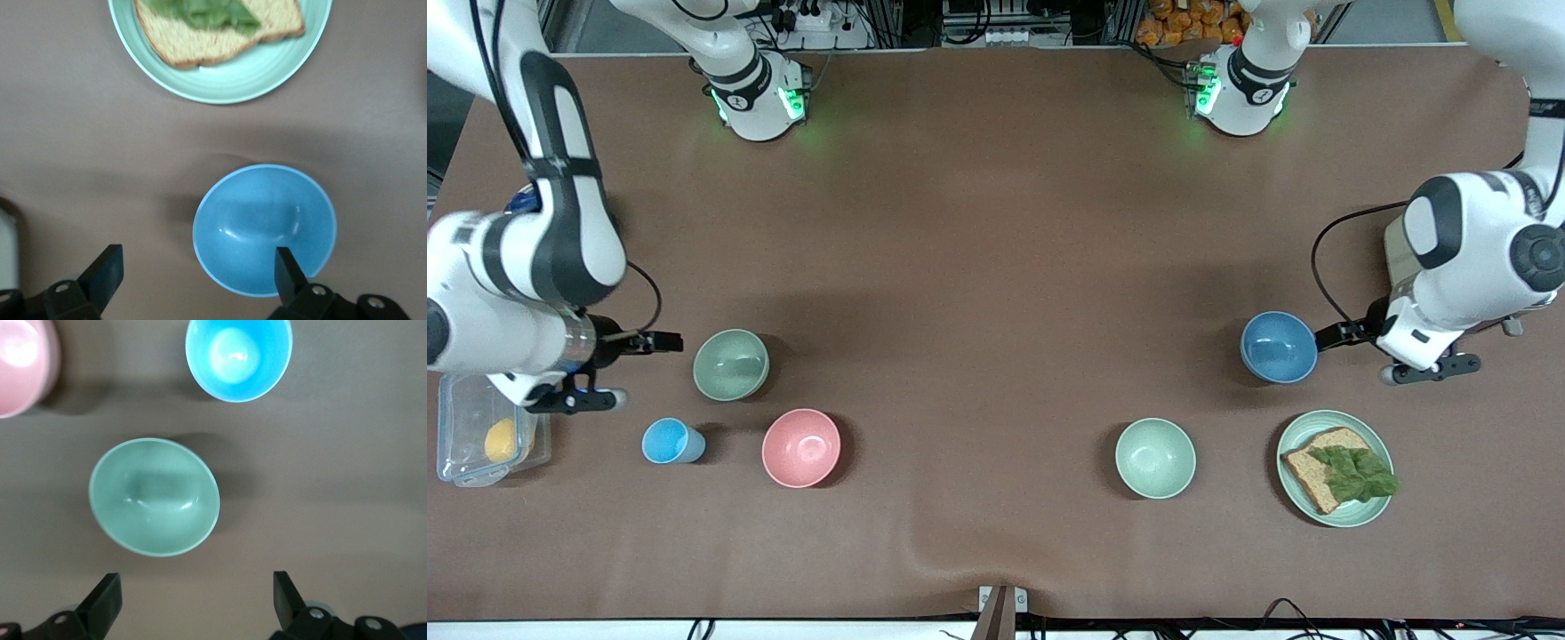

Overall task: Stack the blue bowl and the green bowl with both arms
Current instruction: 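Reach the right gripper to the green bowl while the left gripper reaches the blue bowl, then grasp the green bowl with the right gripper while the left gripper grasps the blue bowl, then carry the green bowl to the table center with the right gripper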

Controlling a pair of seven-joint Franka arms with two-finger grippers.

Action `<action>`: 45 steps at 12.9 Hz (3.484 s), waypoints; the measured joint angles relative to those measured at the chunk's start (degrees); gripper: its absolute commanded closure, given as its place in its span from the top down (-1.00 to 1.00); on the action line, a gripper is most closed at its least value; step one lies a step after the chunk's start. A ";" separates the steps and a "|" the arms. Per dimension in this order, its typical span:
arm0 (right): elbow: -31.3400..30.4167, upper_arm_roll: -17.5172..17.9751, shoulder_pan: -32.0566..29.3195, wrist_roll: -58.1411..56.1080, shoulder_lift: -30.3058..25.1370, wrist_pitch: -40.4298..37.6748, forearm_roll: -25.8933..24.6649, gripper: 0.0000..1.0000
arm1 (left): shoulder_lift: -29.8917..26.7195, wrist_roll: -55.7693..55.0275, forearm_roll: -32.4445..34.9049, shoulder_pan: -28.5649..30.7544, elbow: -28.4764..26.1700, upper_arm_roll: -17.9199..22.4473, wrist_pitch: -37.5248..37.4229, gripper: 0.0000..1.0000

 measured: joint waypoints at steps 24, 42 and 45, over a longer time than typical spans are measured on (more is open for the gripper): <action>2.88 2.42 1.48 -7.28 9.01 6.14 2.61 -1.00 | 7.26 0.82 1.13 -0.25 2.51 -1.09 1.65 -1.00; 4.38 14.48 28.39 18.34 15.87 30.02 10.29 -1.00 | 3.28 -2.87 -3.11 -1.48 20.83 -11.08 -22.98 -1.00; 6.60 14.44 28.51 18.48 18.91 31.44 10.38 -0.49 | 3.32 -2.87 -3.11 -1.83 20.88 -11.23 -22.94 -1.00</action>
